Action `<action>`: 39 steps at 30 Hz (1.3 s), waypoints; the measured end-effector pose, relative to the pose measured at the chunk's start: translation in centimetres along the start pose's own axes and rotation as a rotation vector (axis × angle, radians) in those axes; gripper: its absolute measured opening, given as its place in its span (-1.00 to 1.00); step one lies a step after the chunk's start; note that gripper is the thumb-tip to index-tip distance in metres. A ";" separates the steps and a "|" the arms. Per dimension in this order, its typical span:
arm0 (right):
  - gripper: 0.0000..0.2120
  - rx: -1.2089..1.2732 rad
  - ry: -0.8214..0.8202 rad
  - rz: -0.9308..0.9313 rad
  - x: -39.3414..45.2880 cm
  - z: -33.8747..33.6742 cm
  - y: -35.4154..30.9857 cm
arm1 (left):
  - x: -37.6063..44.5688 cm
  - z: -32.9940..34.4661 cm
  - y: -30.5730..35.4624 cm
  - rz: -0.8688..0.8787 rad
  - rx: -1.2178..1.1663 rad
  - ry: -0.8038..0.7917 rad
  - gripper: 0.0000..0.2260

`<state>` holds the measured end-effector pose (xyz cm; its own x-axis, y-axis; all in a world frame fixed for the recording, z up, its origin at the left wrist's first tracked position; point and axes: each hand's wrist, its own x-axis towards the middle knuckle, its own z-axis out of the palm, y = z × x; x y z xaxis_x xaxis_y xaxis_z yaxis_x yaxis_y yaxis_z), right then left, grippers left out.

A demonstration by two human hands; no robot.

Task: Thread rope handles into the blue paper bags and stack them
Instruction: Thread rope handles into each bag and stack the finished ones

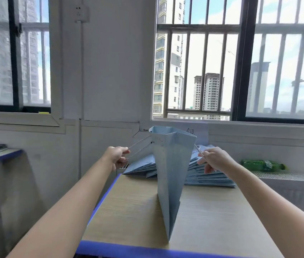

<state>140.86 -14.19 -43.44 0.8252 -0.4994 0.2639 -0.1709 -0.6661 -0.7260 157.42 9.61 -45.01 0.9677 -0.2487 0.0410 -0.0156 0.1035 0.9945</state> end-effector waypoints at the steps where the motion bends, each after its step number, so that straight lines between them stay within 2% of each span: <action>1: -0.75 0.074 0.012 0.026 0.1 0.1 0.3 | 0.1 0.0 -0.2 -0.011 0.017 0.012 -0.75; 3: -0.73 0.257 0.006 0.057 0.3 0.1 0.8 | 0.1 0.1 -0.6 -0.043 0.064 0.032 -0.82; 5: -0.66 0.483 -0.073 0.043 0.1 0.1 0.7 | -0.2 0.5 -0.9 -0.041 0.074 0.024 -0.86; 7: -0.54 0.559 -0.173 -0.085 -0.5 0.1 0.2 | -1.2 1.3 -0.7 -0.005 0.020 -0.029 -0.86; 9: -0.45 0.455 -0.251 -0.262 -1.7 0.3 -0.7 | -2.5 2.3 -0.2 0.066 0.010 -0.156 -0.83; 10: -0.40 0.381 -0.281 -0.336 -2.2 0.6 -1.1 | -3.1 2.8 0.0 0.099 0.025 -0.248 -0.72; 11: -0.32 0.309 -0.317 -0.394 -2.8 1.0 -1.7 | -3.6 3.5 0.0 0.126 0.054 -0.342 -0.63; 13: -0.21 0.213 -0.358 -0.434 -3.4 2.2 -2.9 | -5.1 4.8 0.0 0.198 0.198 -0.483 -0.63; 15: -0.29 0.158 -0.263 -0.439 -3.2 3.6 -3.5 | -5.7 5.9 -0.4 0.279 0.389 -0.523 -0.68; 18: -0.85 0.199 0.080 -0.351 -2.5 3.7 -3.6 | -5.0 6.1 -1.0 0.278 0.452 -0.473 -0.71; 19: -0.92 0.293 0.140 -0.319 -2.4 3.3 -3.3 | -4.5 5.8 -1.1 0.262 0.421 -0.417 -0.72; 22: -0.98 0.629 0.149 -0.272 -2.2 1.8 -2.0 | -3.1 4.4 -1.7 0.290 0.349 -0.118 -0.63; 24: -0.91 0.711 0.154 -0.217 -1.8 1.6 -1.0 | -2.6 3.7 -2.1 0.322 0.359 0.019 -0.48; 26: -0.80 0.734 0.165 -0.136 -1.3 2.5 0.4 | -2.8 3.4 -2.5 0.289 0.339 -0.021 -0.44; 28: -0.76 0.773 0.151 -0.095 -0.7 3.9 1.7 | -2.9 3.5 -3.3 0.238 0.248 -0.130 -0.56; 30: -0.78 0.689 0.182 -0.083 0.4 5.5 3.2 | -2.4 3.9 -4.5 0.246 0.173 -0.151 -0.66; 32: -0.76 0.432 0.215 -0.069 1.4 6.8 4.8 | -1.4 4.1 -6.3 0.222 0.270 -0.103 -0.64; 34: -0.67 0.009 0.144 0.015 2.4 8.2 6.9 | -0.1 4.0 -8.8 0.134 0.685 -0.089 -0.53; 36: -0.76 -0.361 -0.005 0.089 3.2 9.6 9.3 | 0.8 3.8 -11.3 0.035 1.075 -0.135 -0.48; 37: -0.82 -0.463 -0.061 0.101 3.6 10.3 10.3 | 1.1 3.8 -12.3 0.024 1.174 -0.153 -0.52; 39: -0.75 -0.482 -0.096 0.023 4.7 11.1 11.2 | 2.1 4.6 -13.1 0.126 1.191 -0.154 -0.64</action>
<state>148.84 -17.85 -57.35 0.8601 -0.4791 0.1753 -0.4010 -0.8473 -0.3482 158.47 3.30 -57.49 0.9038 -0.4214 0.0744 -0.4084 -0.7975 0.4442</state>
